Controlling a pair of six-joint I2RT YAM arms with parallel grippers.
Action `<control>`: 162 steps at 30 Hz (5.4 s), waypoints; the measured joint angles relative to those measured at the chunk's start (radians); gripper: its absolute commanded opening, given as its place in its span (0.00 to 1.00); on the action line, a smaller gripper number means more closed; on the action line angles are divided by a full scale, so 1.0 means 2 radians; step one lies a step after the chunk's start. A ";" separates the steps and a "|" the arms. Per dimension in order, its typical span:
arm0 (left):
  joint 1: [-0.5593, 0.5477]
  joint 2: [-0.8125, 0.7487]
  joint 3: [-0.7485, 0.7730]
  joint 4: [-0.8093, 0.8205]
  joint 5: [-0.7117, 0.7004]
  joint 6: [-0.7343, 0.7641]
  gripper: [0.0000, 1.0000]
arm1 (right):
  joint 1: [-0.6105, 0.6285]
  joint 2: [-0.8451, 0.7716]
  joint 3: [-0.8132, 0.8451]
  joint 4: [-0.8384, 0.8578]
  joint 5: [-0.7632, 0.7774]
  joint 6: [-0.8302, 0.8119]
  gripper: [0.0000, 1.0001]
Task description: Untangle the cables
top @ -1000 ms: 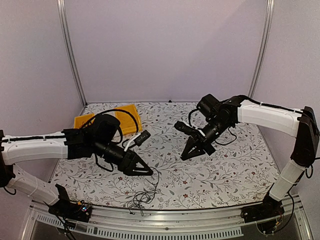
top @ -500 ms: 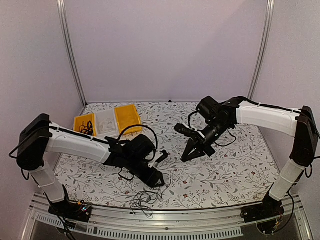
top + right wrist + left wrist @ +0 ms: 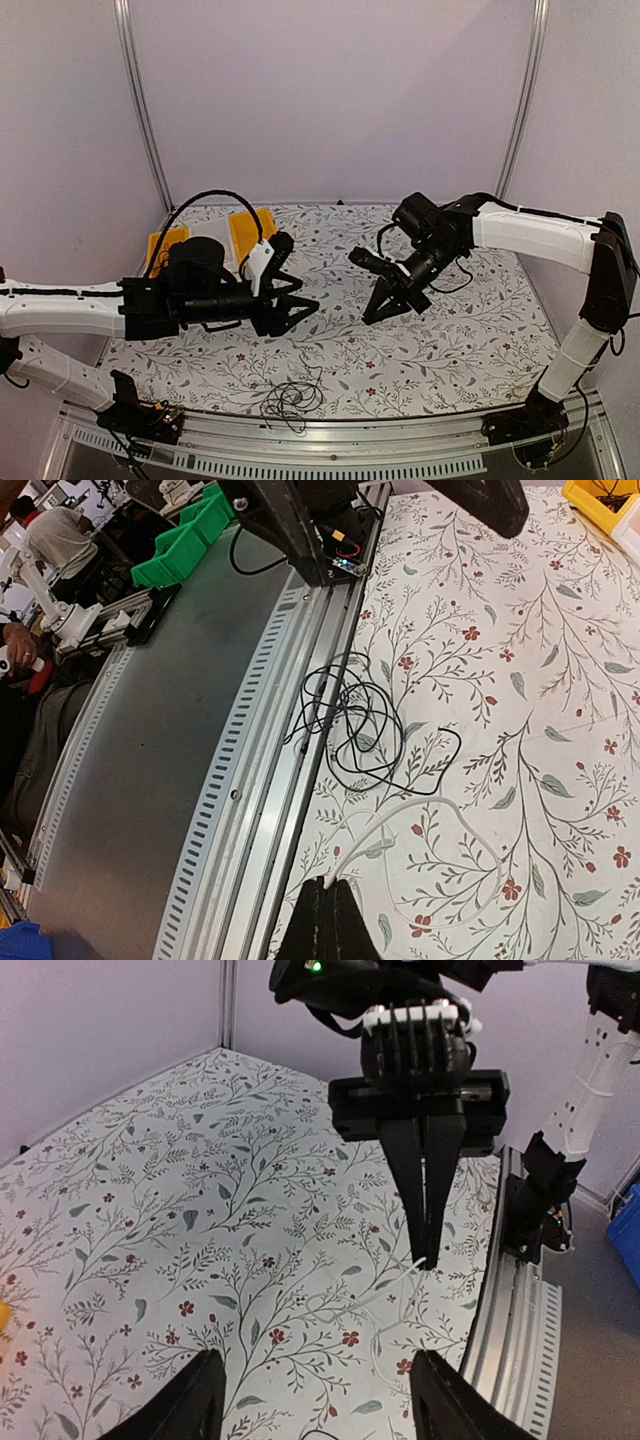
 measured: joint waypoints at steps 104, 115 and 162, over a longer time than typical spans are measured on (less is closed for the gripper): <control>0.254 0.081 0.157 -0.213 -0.255 0.012 0.44 | -0.071 -0.072 -0.051 0.209 0.182 0.106 0.61; 0.171 -0.118 -0.107 -0.030 -0.103 -0.028 0.67 | 0.081 0.100 -0.030 0.239 0.174 0.137 0.62; -0.049 -0.002 -0.200 0.213 -0.183 -0.075 0.59 | 0.083 0.081 0.076 0.231 0.166 0.139 0.00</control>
